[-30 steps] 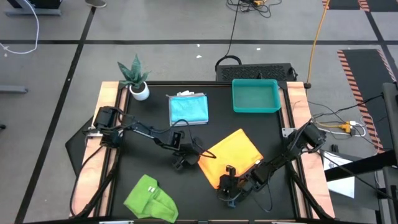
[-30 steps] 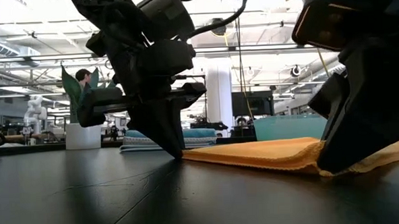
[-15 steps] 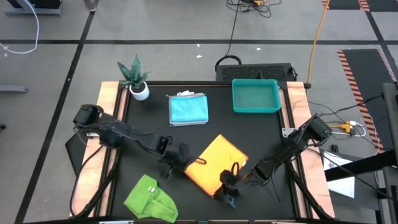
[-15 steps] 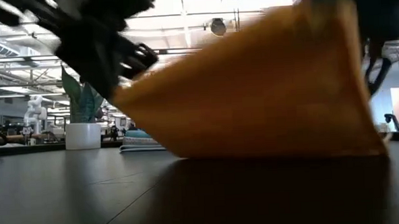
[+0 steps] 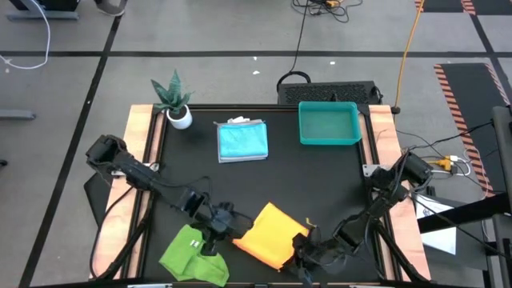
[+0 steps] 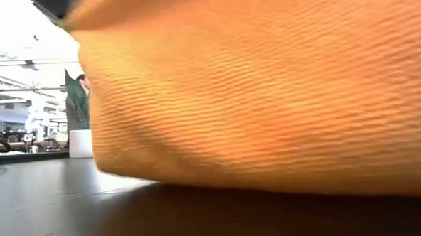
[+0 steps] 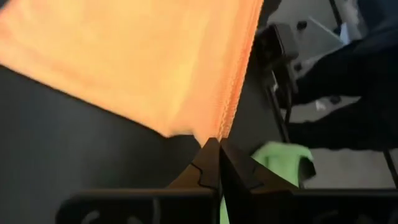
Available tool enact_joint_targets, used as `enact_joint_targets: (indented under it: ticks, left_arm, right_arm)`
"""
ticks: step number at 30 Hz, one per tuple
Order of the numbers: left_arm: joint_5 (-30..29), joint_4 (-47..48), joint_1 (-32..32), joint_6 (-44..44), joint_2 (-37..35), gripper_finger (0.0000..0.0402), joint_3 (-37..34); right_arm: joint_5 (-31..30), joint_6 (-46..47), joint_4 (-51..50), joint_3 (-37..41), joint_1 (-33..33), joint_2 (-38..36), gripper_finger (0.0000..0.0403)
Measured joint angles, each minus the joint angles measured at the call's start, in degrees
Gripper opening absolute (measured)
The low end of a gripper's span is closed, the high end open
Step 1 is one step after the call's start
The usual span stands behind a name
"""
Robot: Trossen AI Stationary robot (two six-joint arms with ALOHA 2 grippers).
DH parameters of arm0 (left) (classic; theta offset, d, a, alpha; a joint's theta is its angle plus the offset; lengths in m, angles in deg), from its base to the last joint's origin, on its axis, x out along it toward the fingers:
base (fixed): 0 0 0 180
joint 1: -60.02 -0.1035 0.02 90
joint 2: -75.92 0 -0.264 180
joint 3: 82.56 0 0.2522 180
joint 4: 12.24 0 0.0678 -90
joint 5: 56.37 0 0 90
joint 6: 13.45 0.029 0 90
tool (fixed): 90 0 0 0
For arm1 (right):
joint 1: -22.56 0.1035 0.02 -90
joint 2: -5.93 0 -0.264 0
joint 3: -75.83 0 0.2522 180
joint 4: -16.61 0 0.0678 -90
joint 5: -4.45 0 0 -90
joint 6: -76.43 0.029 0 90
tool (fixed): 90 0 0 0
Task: Fold microfiber towels
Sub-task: Fold the yellow microfiber towel
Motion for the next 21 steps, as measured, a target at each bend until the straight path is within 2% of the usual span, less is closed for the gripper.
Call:
enact_joint_targets:
  ticks: [5, 9, 15, 21]
  left_arm:
    - [0.2, -5.6, -4.8, 1.9, 1.3, 0.0002, -0.1]
    - [1.5, -9.9, -8.9, 2.4, 5.2, 0.0002, -0.2]
    - [1.7, -11.5, -13.9, 5.1, 12.0, 0.0001, 4.2]
    - [1.8, -6.1, -17.5, 9.0, 17.0, 0.0002, 9.8]
  right_arm:
    - [-6.8, 5.7, -1.4, 4.6, 2.8, -2.6, 0.0]
    - [-12.1, 13.1, -8.6, 7.9, 4.5, -5.9, 0.0]
    - [-12.8, 25.2, -18.9, 11.2, 4.8, -8.2, 0.0]
    - [-13.1, 31.9, -23.6, 13.0, 4.2, -8.5, 0.0]
